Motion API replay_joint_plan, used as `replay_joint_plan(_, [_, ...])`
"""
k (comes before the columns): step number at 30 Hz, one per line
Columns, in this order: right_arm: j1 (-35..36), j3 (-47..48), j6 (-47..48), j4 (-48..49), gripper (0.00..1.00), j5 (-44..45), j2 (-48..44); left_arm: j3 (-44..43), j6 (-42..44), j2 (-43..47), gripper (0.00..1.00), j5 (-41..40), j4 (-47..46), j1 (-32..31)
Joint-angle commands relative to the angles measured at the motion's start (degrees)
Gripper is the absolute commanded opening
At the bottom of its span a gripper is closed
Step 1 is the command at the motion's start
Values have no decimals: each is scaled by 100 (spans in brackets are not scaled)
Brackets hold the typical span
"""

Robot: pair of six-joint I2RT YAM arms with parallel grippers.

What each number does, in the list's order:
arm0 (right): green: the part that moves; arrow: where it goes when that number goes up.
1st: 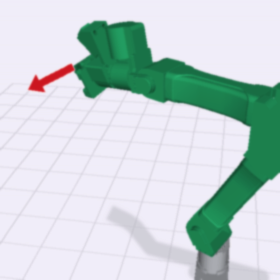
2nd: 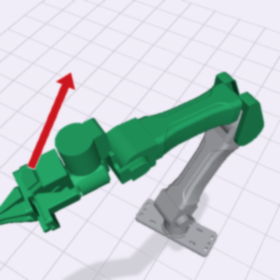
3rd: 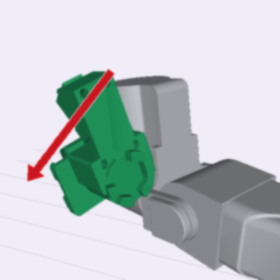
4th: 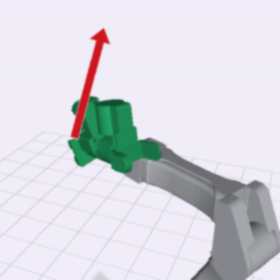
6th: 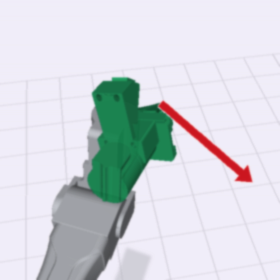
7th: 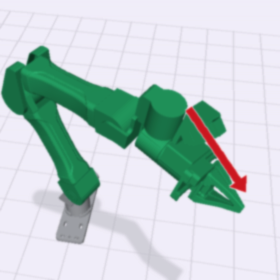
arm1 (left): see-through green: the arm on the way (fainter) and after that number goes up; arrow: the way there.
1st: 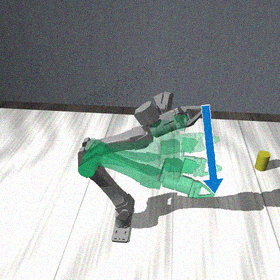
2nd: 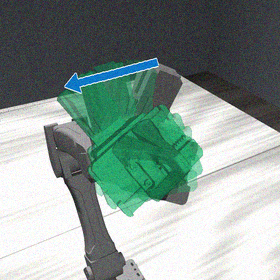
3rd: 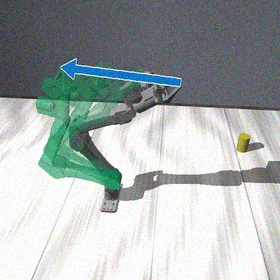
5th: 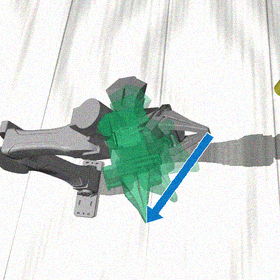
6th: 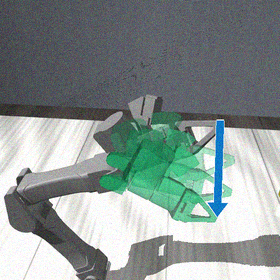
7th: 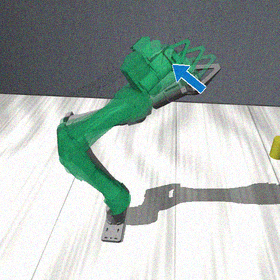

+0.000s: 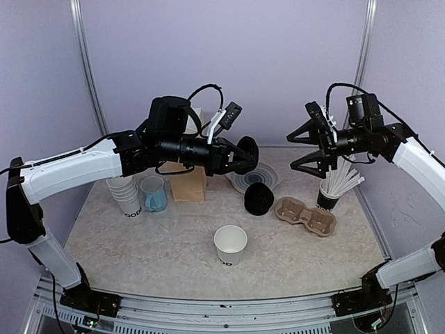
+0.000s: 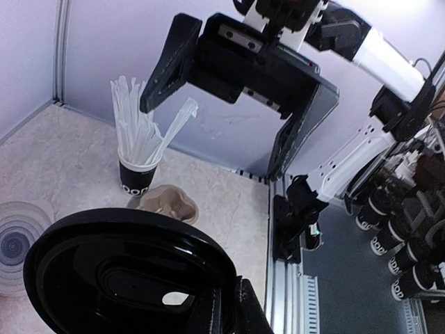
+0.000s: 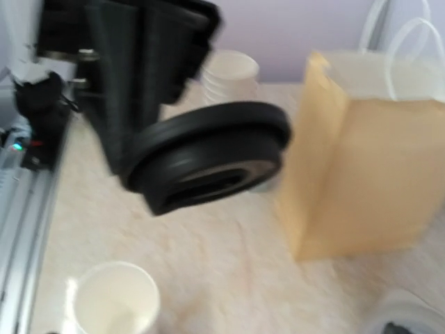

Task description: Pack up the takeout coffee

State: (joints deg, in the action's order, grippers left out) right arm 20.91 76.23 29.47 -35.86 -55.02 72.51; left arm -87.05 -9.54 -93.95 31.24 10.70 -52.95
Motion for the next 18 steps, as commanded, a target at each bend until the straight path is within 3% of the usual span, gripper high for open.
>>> replay_joint_plan(1, [155, 78, -449, 438, 99, -739, 257, 611, -846, 293, 0, 1063, -1838, 319])
replay_joint_plan(9, [852, 858, -965, 941, 99, 116, 795, 1137, -1843, 443, 0, 1482, -3352, 450])
replay_joint_plan(18, [1263, 1151, -1305, 1113, 100, -2, 1120, 1371, -2216, 328, 0, 1468, -4294, 381])
